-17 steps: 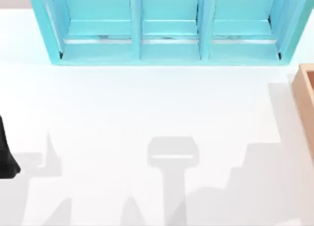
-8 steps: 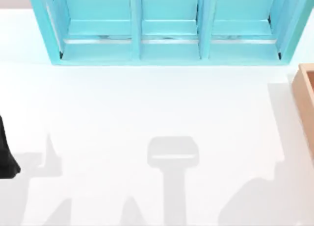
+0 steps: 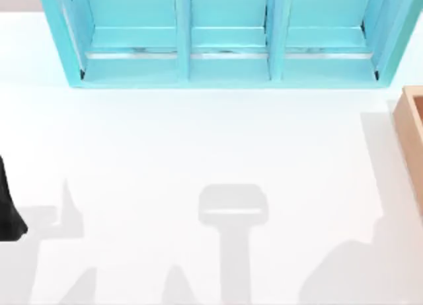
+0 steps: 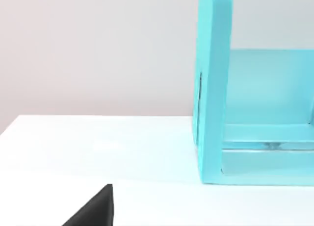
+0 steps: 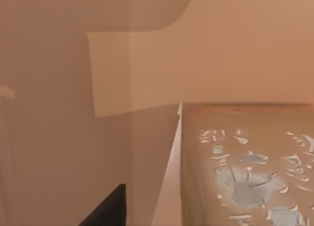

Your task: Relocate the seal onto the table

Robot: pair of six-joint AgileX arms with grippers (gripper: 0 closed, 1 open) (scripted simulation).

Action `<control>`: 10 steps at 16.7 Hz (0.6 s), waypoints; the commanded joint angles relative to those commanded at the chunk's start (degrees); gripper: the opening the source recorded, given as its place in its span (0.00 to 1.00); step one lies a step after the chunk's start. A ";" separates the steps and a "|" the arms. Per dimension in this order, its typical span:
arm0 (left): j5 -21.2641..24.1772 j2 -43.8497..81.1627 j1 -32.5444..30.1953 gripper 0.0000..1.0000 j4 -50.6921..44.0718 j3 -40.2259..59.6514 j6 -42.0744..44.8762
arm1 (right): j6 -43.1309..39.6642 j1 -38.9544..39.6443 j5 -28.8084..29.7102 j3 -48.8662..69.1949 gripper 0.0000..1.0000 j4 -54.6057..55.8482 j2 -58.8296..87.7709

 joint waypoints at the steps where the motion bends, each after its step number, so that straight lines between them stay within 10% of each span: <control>1: 0.00 0.00 0.00 1.00 0.00 0.00 0.00 | 0.00 0.00 0.00 0.00 0.70 0.00 0.00; 10: 0.00 0.00 0.00 1.00 0.00 0.00 0.00 | 0.00 0.00 0.00 0.00 0.02 0.00 0.00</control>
